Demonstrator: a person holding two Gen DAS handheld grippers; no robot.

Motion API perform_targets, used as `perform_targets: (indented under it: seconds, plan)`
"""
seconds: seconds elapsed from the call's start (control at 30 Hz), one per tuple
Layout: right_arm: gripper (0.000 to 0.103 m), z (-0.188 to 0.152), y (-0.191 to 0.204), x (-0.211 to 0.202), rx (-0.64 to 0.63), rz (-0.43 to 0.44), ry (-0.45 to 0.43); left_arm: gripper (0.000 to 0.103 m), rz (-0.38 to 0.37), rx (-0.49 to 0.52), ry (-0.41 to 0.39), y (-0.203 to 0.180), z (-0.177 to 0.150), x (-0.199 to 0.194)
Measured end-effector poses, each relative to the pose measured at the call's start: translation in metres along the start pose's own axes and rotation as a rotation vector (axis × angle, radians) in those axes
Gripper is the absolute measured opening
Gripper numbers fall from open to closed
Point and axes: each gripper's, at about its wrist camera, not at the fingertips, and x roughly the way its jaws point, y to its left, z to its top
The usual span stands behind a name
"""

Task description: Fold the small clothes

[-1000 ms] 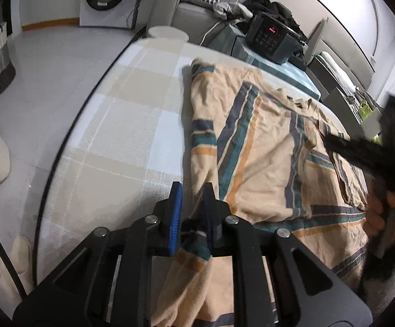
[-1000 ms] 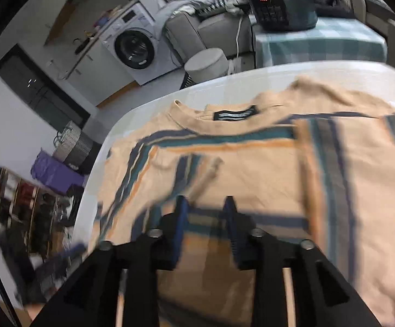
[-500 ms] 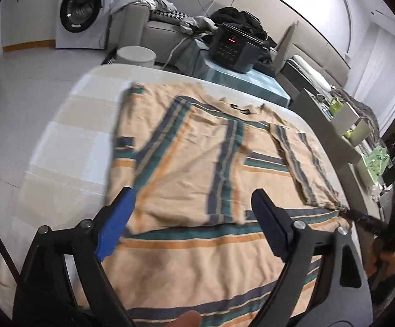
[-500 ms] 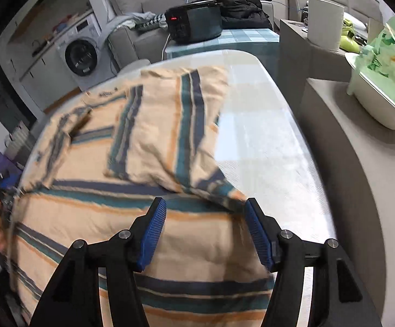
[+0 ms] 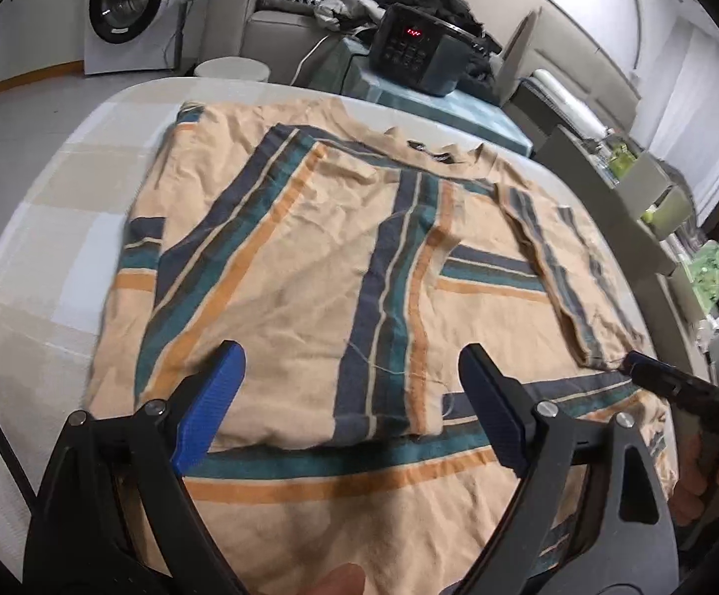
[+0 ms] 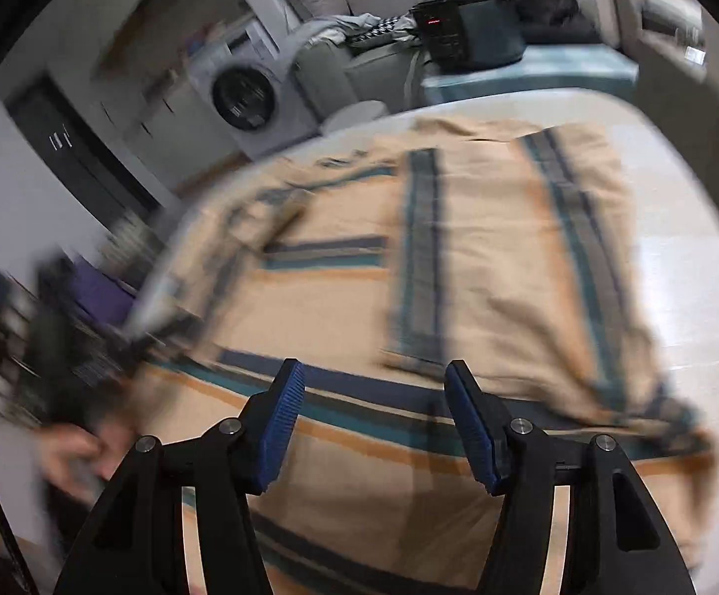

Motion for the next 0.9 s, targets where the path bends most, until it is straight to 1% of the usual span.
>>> perform_targets:
  seconds: [0.07, 0.1, 0.17, 0.2, 0.27, 0.3, 0.33, 0.4, 0.43, 0.47, 0.5, 0.53, 0.6, 0.7, 0.77, 0.8, 0.83, 0.9]
  plan:
    - [0.061, 0.011, 0.023, -0.003, -0.033, -0.031, -0.028, 0.086, -0.005, 0.011, -0.018, 0.002, -0.001, -0.005]
    - [0.061, 0.019, 0.035, -0.004, -0.044, -0.014, -0.043, 0.086, -0.001, 0.015, -0.026, 0.004, -0.001, -0.009]
    - [0.061, 0.034, 0.048, -0.003, 0.003, 0.034, -0.065, 0.086, 0.009, 0.005, -0.055, 0.011, 0.0, -0.02]
    - [0.061, 0.044, 0.053, 0.001, 0.051, 0.083, -0.07, 0.086, 0.008, -0.01, -0.074, 0.016, 0.002, -0.028]
    - [0.061, 0.062, 0.063, 0.011, 0.114, 0.148, -0.078, 0.087, 0.003, -0.04, -0.105, 0.026, 0.004, -0.044]
    - [0.061, 0.07, 0.068, 0.018, 0.122, 0.154, -0.087, 0.089, 0.003, -0.052, -0.117, 0.031, 0.005, -0.05]
    - [0.061, 0.077, 0.073, 0.026, 0.119, 0.145, -0.092, 0.094, 0.013, -0.064, -0.135, 0.038, 0.005, -0.058]
    - [0.061, 0.091, 0.08, 0.054, 0.104, 0.158, -0.064, 0.099, 0.051, -0.074, -0.15, 0.05, 0.005, -0.065]
    - [0.061, 0.097, 0.081, 0.068, 0.111, 0.157, -0.046, 0.099, 0.077, -0.082, -0.15, 0.056, 0.004, -0.066]
    - [0.061, 0.101, 0.08, 0.085, 0.116, 0.144, -0.028, 0.099, 0.086, -0.096, -0.143, 0.063, 0.003, -0.065]
    - [0.061, 0.106, 0.078, 0.107, 0.122, 0.123, 0.001, 0.099, 0.08, -0.114, -0.136, 0.069, 0.002, -0.065]
    - [0.061, 0.108, 0.074, 0.119, 0.138, 0.116, 0.02, 0.099, 0.066, -0.136, -0.136, 0.076, 0.001, -0.063]
    - [0.059, 0.111, 0.066, 0.141, 0.181, 0.129, 0.042, 0.099, 0.069, -0.148, -0.142, 0.082, -0.001, -0.062]
    - [0.057, 0.114, 0.056, 0.154, 0.187, 0.114, 0.026, 0.099, 0.075, -0.144, -0.14, 0.085, -0.001, -0.058]
    - [0.055, 0.113, 0.049, 0.159, 0.23, 0.152, 0.043, 0.099, 0.069, -0.144, -0.129, 0.085, -0.002, -0.053]
    - [0.055, 0.112, 0.046, 0.156, 0.239, 0.157, 0.047, 0.099, 0.068, -0.146, -0.123, 0.086, -0.003, -0.051]
    - [0.055, 0.108, 0.046, 0.153, 0.234, 0.151, 0.049, 0.099, 0.068, -0.147, -0.118, 0.087, -0.003, -0.049]
    - [0.055, 0.103, 0.048, 0.137, 0.177, 0.104, 0.029, 0.099, 0.065, -0.149, -0.112, 0.088, -0.005, -0.047]
